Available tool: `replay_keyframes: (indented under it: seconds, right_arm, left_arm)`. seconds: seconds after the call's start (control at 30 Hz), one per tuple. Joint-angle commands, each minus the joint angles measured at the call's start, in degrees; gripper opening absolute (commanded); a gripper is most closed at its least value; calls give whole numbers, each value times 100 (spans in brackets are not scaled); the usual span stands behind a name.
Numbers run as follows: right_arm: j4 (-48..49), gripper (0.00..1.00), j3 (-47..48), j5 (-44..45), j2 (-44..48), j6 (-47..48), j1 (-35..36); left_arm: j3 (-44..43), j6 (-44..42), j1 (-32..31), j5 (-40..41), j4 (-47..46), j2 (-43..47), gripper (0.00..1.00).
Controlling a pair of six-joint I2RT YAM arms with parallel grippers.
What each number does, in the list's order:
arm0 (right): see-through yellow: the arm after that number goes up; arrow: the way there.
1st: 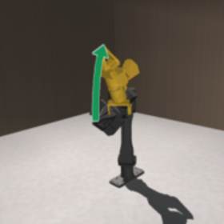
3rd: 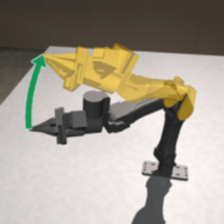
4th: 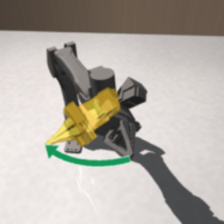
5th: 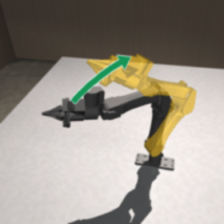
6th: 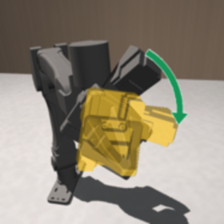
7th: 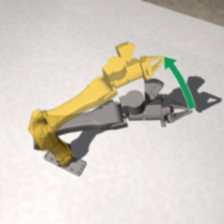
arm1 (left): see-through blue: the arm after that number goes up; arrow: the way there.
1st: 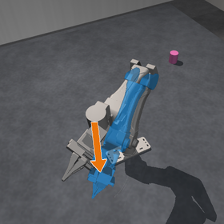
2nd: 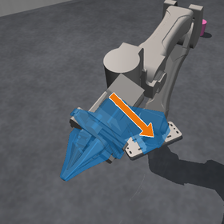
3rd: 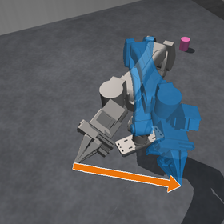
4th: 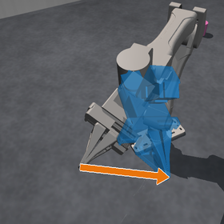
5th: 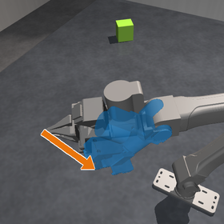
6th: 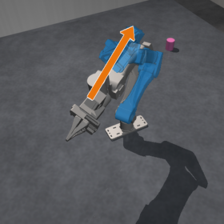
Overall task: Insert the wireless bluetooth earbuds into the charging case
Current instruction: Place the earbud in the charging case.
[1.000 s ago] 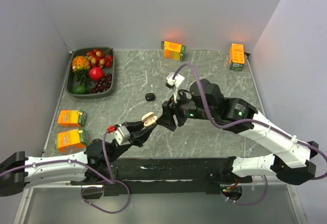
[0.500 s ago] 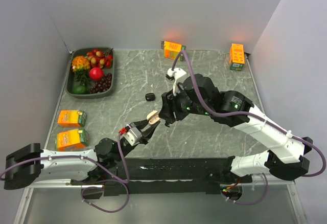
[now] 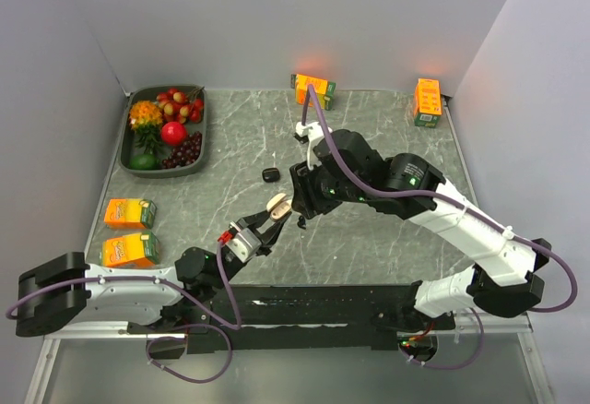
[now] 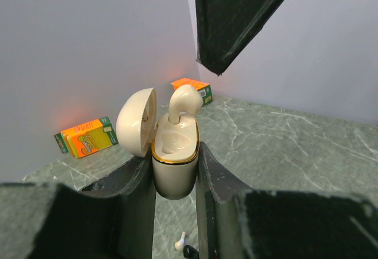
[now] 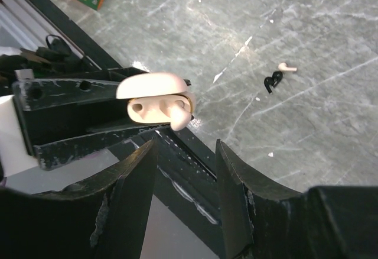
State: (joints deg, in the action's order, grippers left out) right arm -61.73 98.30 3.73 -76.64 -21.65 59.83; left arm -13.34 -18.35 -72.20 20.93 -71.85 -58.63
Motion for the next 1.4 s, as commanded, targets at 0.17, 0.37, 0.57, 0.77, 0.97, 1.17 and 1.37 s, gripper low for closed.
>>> replay_keyframes:
  seconds: [0.17, 0.37, 0.57, 0.77, 0.97, 1.17, 1.37]
  right_arm:
    - [64, 52, 189, 137, -97, -120, -24]
    - [100, 51, 365, 76, -298, -94, -51]
    - [135, 48, 435, -12, -413, -94, -68]
    - [109, 44, 427, -21, -448, -164, -60]
    - [109, 40, 400, -65, -474, -287, -51]
    - [135, 31, 339, -12, -457, -419, -77]
    - [153, 25, 277, -30, -439, -586, -86]
  left_arm:
    - [-248, 24, -22, -98, -373, -26, 1]
    - [-248, 51, -22, -115, -338, -17, 1]
    - [-274, 68, -13, -115, -338, -61, 1]
    - [-309, 42, -13, -71, -391, -113, 1]
    - [-379, -2, -13, -36, -452, -192, 1]
    - [-406, -11, -13, -10, -549, -263, 1]
    - [-423, -63, -13, 87, -628, -324, 1]
